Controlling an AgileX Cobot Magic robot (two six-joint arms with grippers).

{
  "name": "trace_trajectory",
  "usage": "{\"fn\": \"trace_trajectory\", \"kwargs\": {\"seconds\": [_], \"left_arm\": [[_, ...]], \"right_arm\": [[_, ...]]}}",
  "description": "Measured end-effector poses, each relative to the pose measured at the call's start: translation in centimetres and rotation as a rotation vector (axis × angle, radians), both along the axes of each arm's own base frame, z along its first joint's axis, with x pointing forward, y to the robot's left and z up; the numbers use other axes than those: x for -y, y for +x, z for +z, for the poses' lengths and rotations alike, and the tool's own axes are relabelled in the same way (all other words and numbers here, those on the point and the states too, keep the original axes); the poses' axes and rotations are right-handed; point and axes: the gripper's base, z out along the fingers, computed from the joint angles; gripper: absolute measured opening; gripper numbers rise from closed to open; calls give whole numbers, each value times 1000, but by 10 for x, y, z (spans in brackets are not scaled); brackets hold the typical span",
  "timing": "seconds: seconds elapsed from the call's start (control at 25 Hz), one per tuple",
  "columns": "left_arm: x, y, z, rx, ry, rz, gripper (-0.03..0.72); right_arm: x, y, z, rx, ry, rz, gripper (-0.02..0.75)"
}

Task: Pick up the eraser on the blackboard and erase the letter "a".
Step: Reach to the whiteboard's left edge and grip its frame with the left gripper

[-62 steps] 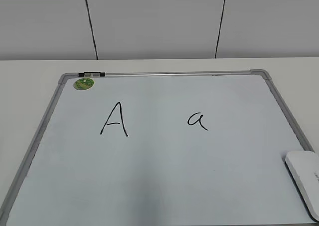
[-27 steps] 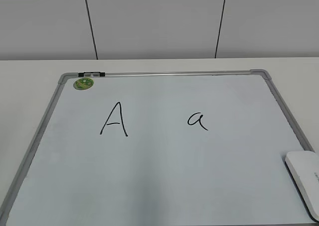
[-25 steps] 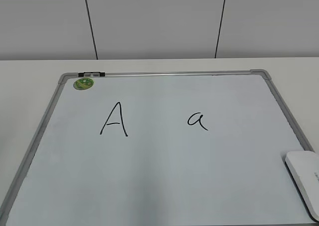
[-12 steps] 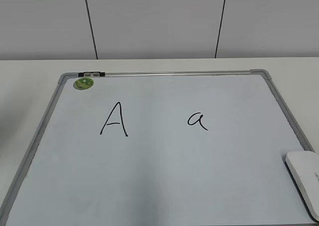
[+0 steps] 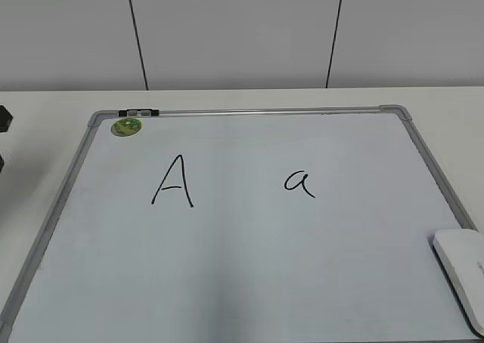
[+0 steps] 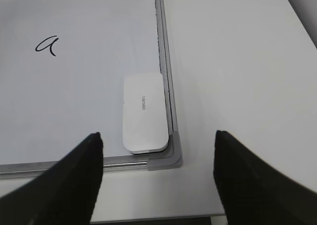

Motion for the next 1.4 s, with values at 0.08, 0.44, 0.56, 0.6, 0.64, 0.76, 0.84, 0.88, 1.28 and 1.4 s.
{"fn": "trace_trajectory", "kwargs": {"seconds": [0.08,0.44,0.56,0.6,0.64,0.76,0.84,0.88,1.28,1.4], "left_arm": [[-1,7,-10,-9,11,-5,242],[-1,30,-57,-70,33,-34,243],[-1,41,-66,-84,33,-41,242],[0,46,-67,-83,31,-39,243],[0,51,-69,-86,27,-38,243],[1,67,-71,-91,23,-38,243],[2,75,-71,-89,18,-38,243],[2,79,-71,-91,18,-38,243],[22,102,-99,-186,6,-92,243],[22,102,-102,-194,4,-93,243]], "right_arm": [[0,0,0,0,0,0,519],[0,0,0,0,2,1,519],[-1,0,0,0,6,4,519],[-1,0,0,0,6,4,519],[-1,0,0,0,7,4,519],[-1,0,0,0,7,4,519],[-1,0,0,0,7,4,519],[-1,0,0,0,7,4,519],[-1,0,0,0,8,5,519],[-1,0,0,0,8,5,519]]}}
